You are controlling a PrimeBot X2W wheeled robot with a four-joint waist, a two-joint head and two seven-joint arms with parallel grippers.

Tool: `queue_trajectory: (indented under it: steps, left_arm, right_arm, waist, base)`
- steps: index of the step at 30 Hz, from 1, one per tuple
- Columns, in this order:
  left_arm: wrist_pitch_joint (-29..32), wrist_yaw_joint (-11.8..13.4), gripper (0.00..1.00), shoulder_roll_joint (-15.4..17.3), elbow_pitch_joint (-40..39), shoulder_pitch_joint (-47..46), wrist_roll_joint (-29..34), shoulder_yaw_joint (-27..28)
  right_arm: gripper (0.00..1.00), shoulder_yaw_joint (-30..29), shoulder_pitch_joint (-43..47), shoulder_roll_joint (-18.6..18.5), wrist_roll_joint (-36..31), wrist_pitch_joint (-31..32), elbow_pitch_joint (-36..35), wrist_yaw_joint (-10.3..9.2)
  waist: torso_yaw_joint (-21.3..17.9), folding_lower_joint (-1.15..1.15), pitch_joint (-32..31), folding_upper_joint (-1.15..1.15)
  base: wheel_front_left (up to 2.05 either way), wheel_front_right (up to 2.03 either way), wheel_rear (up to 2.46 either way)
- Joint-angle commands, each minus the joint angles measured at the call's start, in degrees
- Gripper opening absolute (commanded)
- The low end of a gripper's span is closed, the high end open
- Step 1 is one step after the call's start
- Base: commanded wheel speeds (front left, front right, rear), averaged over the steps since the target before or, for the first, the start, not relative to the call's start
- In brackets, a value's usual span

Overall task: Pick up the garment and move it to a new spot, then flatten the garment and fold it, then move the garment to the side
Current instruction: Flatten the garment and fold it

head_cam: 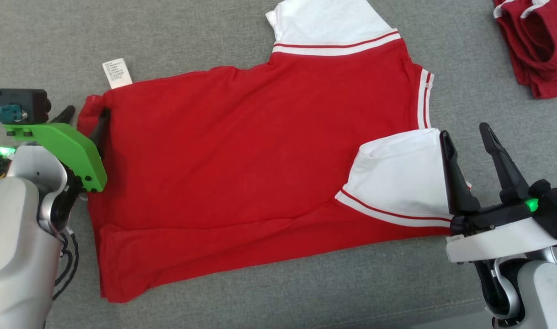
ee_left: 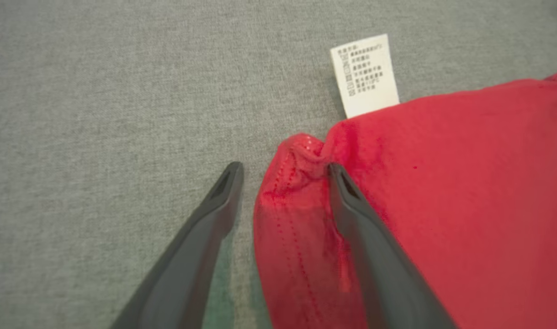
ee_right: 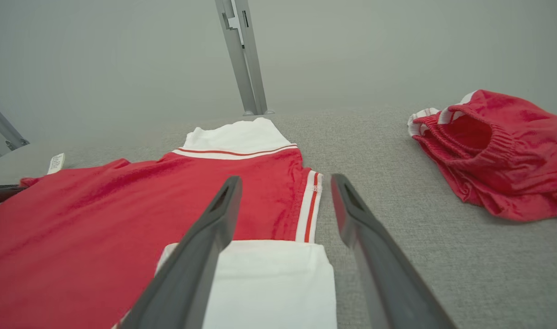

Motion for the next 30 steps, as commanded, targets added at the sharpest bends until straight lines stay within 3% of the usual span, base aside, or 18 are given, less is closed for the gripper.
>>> queue_trajectory:
  steps: [1,2,10,16,30]
  left_arm:
    - [-0.1,-0.4,0.11,0.1,2.0,-1.2,-0.6,-0.4]
    - [-0.2,-0.7,0.0,-0.1,3.1,-1.4,-0.8,-0.7]
    - [-2.6,-1.3,0.0,-0.6,7.0,-4.1,-1.3,-3.1]
    - [-5.6,-1.5,0.0,-2.5,6.0,-6.7,-0.6,-4.9]
    - [-10.7,-1.7,0.0,-8.8,4.2,-13.7,-0.5,-11.3]
  right_arm:
    - [1.0,-0.3,-1.4,-0.5,0.7,-0.4,0.8,-0.06]
    - [1.0,-0.5,-1.7,-0.6,1.1,-0.1,1.5,-0.06]
    - [1.0,-2.9,-10.3,-5.6,4.3,0.6,8.6,-0.05]
    - [1.0,-2.2,-21.2,-10.7,8.4,2.5,17.3,-0.04]
    - [1.0,10.5,-49.0,-18.4,15.5,10.6,37.1,-0.03]
  waist:
    - [-0.8,0.0,1.0,0.0]
    - [-0.9,0.0,1.1,0.0]
    - [0.4,0.0,1.9,0.0]
    - [4.3,0.0,4.3,0.0]
    - [16.0,0.0,11.9,0.0]
  base:
    - [0.0,0.0,0.0]
    - [0.0,0.0,0.0]
    - [0.0,0.0,0.0]
    - [0.0,0.0,0.0]
    - [0.0,0.0,0.0]
